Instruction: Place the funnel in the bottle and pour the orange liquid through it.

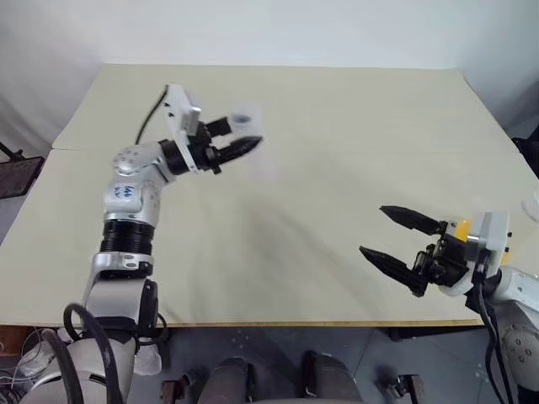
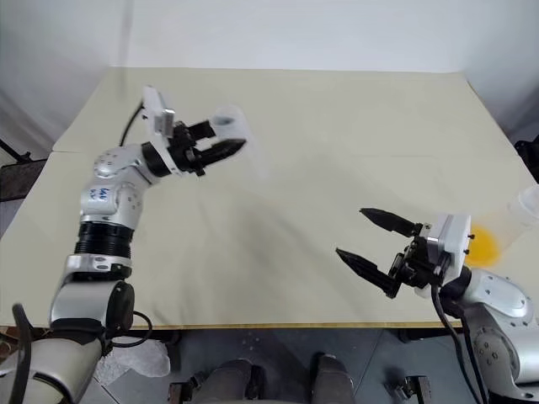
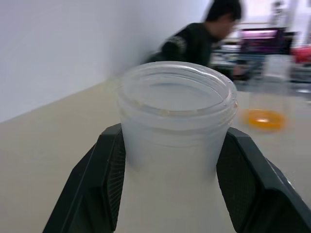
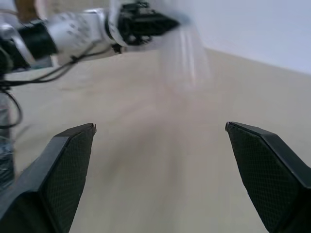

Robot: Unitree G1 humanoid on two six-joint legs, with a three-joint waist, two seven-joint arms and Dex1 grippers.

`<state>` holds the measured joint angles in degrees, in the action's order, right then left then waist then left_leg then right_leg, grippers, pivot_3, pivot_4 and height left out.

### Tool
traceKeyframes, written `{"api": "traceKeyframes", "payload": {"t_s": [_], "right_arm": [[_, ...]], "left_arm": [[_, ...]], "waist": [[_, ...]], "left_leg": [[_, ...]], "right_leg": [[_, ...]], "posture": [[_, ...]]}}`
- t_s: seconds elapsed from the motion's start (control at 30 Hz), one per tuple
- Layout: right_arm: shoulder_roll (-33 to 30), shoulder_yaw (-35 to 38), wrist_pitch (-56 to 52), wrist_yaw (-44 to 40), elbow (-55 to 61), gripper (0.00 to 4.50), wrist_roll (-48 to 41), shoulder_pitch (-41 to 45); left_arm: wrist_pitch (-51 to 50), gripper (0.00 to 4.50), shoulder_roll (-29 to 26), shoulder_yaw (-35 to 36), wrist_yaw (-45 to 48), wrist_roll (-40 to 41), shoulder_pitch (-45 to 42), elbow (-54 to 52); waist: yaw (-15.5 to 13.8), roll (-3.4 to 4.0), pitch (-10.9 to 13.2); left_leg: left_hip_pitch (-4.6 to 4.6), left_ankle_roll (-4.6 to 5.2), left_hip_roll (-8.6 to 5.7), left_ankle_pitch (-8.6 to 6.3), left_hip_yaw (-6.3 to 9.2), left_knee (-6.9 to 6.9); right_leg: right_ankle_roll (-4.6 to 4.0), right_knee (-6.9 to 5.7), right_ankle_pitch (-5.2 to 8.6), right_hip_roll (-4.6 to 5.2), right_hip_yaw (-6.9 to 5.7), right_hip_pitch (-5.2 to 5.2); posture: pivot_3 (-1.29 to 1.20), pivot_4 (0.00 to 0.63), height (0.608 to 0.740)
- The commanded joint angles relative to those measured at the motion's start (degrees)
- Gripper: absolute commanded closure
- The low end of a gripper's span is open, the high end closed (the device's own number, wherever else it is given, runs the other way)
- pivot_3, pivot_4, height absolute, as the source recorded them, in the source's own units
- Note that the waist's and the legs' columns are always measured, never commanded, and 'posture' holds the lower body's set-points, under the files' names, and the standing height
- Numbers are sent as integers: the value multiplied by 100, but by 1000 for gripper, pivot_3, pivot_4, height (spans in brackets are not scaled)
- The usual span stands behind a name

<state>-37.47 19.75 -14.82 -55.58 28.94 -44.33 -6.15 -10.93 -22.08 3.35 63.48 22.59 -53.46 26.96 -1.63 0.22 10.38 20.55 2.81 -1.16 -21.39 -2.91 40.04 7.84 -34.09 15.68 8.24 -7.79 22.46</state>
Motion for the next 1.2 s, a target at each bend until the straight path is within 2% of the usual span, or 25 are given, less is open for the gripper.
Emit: {"api": "traceKeyframes", "payload": {"t_s": [0.03, 0.3, 0.47, 0.73, 1.2], "right_arm": [[8, 272, 164, -104, 311, 0, -190, -175], [-112, 604, 188, -218, 600, 0, -221, -769], [-269, 1002, 216, -410, 481, 0, -112, -1198], [-224, 1314, 193, -200, 582, 0, 67, -1522], [163, 1670, 244, 461, 1218, 0, 135, -2326]], "left_arm": [[-161, 2193, 88, -231, 455, 155, -2, -348], [-147, 2193, 369, -992, 1195, -132, -179, -292], [353, 2193, 659, -1427, 1426, -546, -381, 87], [1353, 2193, 1171, -1857, 1392, -1220, -655, 856], [2324, 2193, 2180, -1651, 1180, -1522, -1404, 2640]], "waist": [[8, 0, 0], [-30, 0, 0], [-106, -1, 0], [-149, -1, 0], [-159, -1, 1]], "left_leg": [[0, 1, 0, 0, -4, 0], [1, 4, 0, 1, -3, 2], [3, 8, -1, 1, -11, 4], [5, 16, -2, -1, -21, 5], [10, 28, -2, -5, -26, 7]], "right_leg": [[0, 1, 0, 0, 2, 0], [0, 3, 0, -1, 5, 0], [0, 12, 0, -1, 8, -1], [0, 21, 0, -1, 15, 0], [0, 27, 0, 1, 14, 1]], "posture": [[0, 150, 740], [0, 150, 740], [0, 150, 740], [0, 150, 740], [0, 150, 740]]}}
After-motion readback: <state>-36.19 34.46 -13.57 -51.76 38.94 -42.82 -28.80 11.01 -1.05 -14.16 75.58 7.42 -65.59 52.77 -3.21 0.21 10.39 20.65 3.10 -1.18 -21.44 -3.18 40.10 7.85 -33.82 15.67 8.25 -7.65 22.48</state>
